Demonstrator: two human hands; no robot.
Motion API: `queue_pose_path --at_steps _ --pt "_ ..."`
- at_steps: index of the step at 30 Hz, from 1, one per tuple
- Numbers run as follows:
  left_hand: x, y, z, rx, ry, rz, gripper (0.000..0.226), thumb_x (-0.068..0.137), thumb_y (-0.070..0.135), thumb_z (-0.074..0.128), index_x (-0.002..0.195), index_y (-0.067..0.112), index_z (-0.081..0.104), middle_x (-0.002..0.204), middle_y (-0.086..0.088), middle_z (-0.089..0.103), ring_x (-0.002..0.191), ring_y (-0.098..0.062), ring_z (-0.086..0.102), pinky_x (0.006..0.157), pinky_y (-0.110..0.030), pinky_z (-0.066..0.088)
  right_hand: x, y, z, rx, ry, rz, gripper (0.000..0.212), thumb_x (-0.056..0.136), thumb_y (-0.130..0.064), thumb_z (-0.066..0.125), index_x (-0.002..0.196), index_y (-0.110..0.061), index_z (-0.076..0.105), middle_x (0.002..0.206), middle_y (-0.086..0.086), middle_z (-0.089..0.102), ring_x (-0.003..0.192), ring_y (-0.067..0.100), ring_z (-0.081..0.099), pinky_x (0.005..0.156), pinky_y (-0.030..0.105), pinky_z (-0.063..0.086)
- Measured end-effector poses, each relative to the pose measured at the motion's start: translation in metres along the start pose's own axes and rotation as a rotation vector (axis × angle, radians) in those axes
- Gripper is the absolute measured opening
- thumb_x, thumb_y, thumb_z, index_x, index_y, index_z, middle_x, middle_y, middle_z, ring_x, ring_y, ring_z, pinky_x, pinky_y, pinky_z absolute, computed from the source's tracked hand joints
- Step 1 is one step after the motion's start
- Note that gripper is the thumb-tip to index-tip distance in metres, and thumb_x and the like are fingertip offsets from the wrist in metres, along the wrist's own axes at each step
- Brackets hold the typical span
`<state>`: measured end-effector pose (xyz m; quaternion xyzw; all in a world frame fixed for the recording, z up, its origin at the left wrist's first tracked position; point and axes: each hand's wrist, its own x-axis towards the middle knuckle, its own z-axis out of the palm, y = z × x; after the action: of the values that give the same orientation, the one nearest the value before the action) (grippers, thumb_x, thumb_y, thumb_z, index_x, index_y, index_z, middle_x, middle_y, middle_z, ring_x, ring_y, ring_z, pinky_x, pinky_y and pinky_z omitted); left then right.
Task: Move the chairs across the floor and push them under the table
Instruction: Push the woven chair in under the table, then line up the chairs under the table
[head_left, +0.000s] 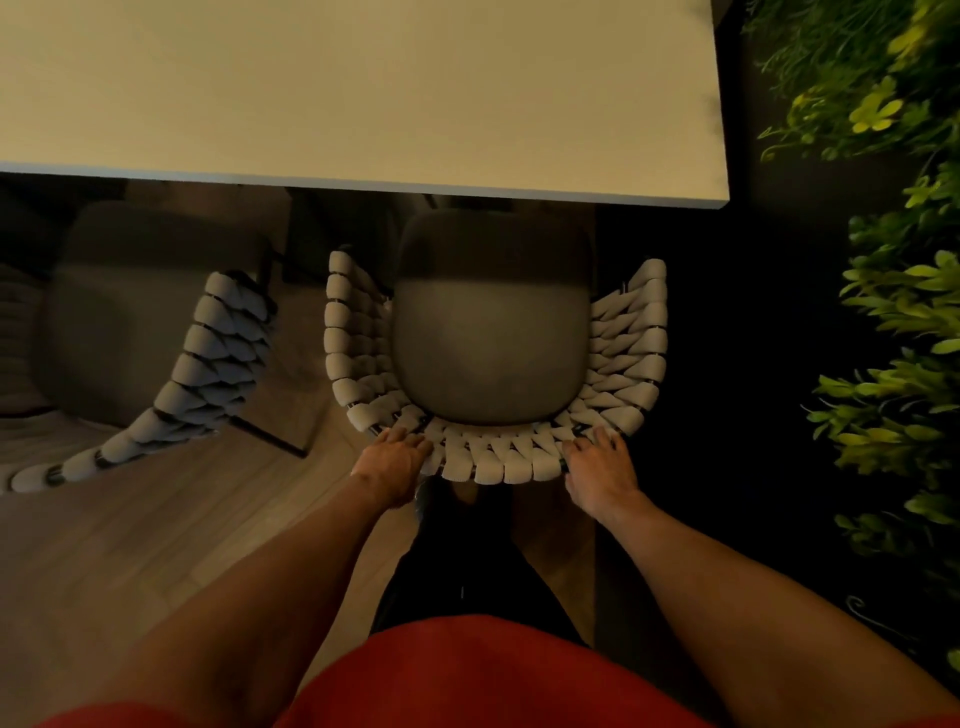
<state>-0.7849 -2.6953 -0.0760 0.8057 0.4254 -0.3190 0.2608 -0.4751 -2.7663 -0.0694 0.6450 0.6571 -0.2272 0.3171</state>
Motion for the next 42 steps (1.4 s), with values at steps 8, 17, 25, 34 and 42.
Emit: queue_pose_path --at_steps 8,17,25,34,42 --pt "-0.064 -0.02 -0.009 -0.189 -0.014 -0.137 0.053 0.104 0.041 0.06 0.155 0.032 0.048 0.143 -0.003 0.062 0.126 -0.023 0.063 0.1 -0.043 0.058 -0.023 -0.029 -0.035 0.257 -0.021 -0.084 0.029 0.103 -0.035 0.055 0.119 -0.016 0.071 0.122 0.007 0.071 0.114 0.03 0.065 0.09 0.04 0.055" --pt "-0.148 -0.096 0.02 -0.51 0.094 -0.279 0.045 0.106 0.038 0.058 0.149 0.025 0.059 0.143 0.0 0.067 0.129 -0.022 0.064 0.107 -0.041 0.052 -0.034 -0.131 -0.071 0.448 -0.036 -0.177 0.025 0.105 -0.03 0.055 0.12 -0.023 0.074 0.112 0.001 0.073 0.101 0.023 0.068 0.083 0.037 0.057" --pt "-0.255 -0.203 0.096 -0.66 0.243 -0.352 0.039 0.105 0.037 0.056 0.142 0.028 0.065 0.137 0.004 0.071 0.126 -0.021 0.066 0.101 -0.04 0.055 -0.047 -0.289 -0.1 0.555 -0.012 -0.146 0.034 0.101 -0.029 0.058 0.131 -0.022 0.072 0.132 0.006 0.07 0.124 0.029 0.064 0.103 0.038 0.052" --pt "-0.353 -0.306 0.156 -0.884 0.441 -0.587 0.035 0.104 0.042 0.058 0.134 0.028 0.07 0.128 0.002 0.075 0.118 -0.022 0.07 0.102 -0.045 0.057 -0.058 -0.449 -0.122 0.576 -0.048 -0.28 0.031 0.102 -0.032 0.059 0.13 -0.024 0.071 0.128 0.002 0.071 0.12 0.025 0.065 0.104 0.042 0.054" --pt "-0.389 -0.346 0.189 -1.088 0.55 -0.663 0.034 0.105 0.036 0.06 0.135 0.024 0.07 0.128 0.0 0.074 0.117 -0.019 0.07 0.101 -0.042 0.058 -0.03 -0.51 -0.154 0.529 -0.031 -0.284 0.031 0.105 -0.031 0.06 0.132 -0.02 0.067 0.132 0.004 0.068 0.122 0.024 0.063 0.098 0.034 0.051"
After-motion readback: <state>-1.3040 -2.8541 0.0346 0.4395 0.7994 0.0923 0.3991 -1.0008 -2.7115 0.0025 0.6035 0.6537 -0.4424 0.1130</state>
